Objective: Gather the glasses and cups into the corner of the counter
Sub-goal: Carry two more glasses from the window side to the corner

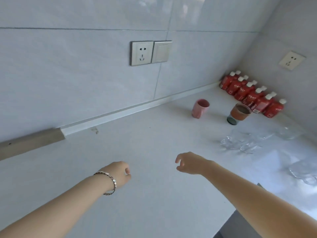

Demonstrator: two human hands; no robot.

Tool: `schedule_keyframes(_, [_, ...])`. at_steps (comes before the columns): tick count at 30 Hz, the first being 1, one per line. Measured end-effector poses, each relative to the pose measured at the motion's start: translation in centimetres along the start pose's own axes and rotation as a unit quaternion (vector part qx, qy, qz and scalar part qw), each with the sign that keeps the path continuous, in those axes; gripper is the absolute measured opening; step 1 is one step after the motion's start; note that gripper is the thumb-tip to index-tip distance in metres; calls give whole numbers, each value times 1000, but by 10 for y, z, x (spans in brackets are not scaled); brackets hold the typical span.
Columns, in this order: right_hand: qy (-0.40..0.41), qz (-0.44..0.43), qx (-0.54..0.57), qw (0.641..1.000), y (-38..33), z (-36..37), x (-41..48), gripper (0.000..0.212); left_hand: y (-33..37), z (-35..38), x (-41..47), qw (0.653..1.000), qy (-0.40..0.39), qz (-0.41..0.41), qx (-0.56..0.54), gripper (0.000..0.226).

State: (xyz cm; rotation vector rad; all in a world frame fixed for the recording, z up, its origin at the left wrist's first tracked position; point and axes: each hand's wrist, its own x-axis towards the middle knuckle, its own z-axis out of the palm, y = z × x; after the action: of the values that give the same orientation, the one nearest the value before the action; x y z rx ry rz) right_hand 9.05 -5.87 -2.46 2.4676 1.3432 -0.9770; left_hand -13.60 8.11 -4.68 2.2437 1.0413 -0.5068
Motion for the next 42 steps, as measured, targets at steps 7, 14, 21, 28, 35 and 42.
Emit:
schedule_keyframes(7, [182,86,9,980,188,-66,22,40,142,11,80,1000,0,9,1,6])
schedule_keyframes(14, [93,209,-34,973,337,-103,38,98,234,24,130,1000,-23,19,-2,8])
schedule_keyframes(21, [146,186,134,962,387,-69,58,88,314,45,176,993,-51,85,68,43])
schedule_keyframes(28, [147,150,112,971,399,-57,36,94,422,64,228,947,-1,277,160,102])
schedule_keyframes(35, [138,101,48,984,379,-61,12,89,436,76,226,962,-5,228,153,87])
schedule_keyframes(42, [122,4,-14,992,301,-61,4,86,327,73,161,991,86,94,-31,83])
